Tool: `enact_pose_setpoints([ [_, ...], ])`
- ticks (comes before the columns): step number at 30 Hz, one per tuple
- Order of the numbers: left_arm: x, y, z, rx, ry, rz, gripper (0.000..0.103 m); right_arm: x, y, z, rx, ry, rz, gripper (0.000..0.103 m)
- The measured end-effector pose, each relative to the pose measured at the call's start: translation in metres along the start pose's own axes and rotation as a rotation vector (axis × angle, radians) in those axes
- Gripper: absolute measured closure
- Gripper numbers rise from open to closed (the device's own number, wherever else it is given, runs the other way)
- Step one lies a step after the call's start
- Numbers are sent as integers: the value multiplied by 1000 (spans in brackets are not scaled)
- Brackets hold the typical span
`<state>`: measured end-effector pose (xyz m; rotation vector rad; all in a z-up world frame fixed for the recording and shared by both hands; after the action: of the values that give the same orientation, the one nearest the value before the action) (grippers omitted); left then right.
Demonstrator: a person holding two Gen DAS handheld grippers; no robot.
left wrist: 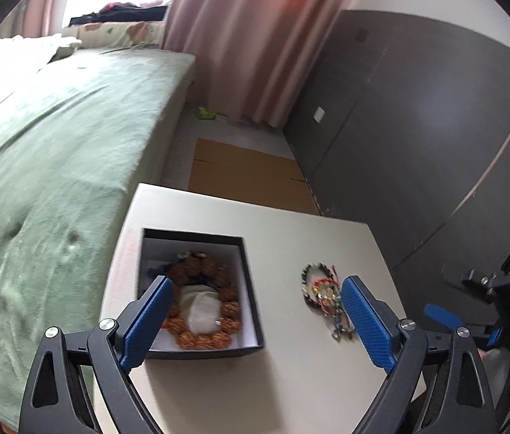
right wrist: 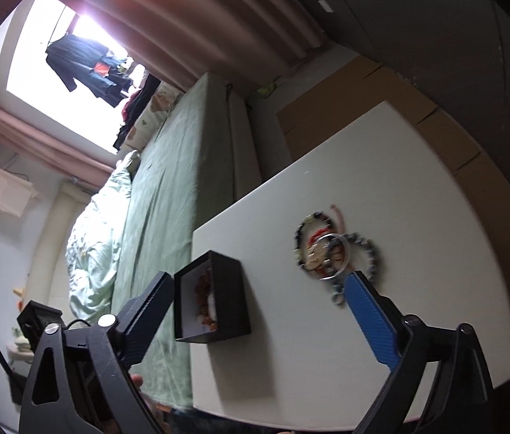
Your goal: Organize jewelry
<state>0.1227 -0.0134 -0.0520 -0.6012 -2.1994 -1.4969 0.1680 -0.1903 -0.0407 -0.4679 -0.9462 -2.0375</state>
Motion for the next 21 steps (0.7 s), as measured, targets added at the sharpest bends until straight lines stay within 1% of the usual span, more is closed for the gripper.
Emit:
enact_pose_setpoints([
  [1, -2, -1, -4, -6, -1, 7, 9, 2, 2, -4, -4, -8, -5, 0],
  [5, -15, -5, -23, -43, -11, 44, 9, 15, 11, -31, -52, -80, -29, 0],
  [8, -20, -4, -35, -65, -6, 53, 9, 24, 18, -49, -96, -94, -34, 0],
  [10, -25, -3, -43, -72, -5, 73, 9, 28, 21, -57, -110, -106, -38, 0],
  [12, -31, -2, -51, -83, -11, 91, 9, 31, 24, -63, -113, -120, -37, 0],
  [17, -42, 5, -71, -136, 6, 100, 9, 34, 29, -77, -103, -159, -16, 0],
  [21, -53, 4, -84, -164, 8, 131, 11, 39, 35, -94, -134, -171, -10, 0],
])
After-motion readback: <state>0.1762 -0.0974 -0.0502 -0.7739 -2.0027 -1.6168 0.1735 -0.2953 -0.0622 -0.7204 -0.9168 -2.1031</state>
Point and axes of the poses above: each gripper's, at about its wrist camera, not at the fingertips, and x roughly against the way its jaws point, z to its left, y to its top, the point moved 6 cm from there along -x, roughly the way its jaws point, and after that the axes turned 9 degrees about -z, right-handed, at the moved point
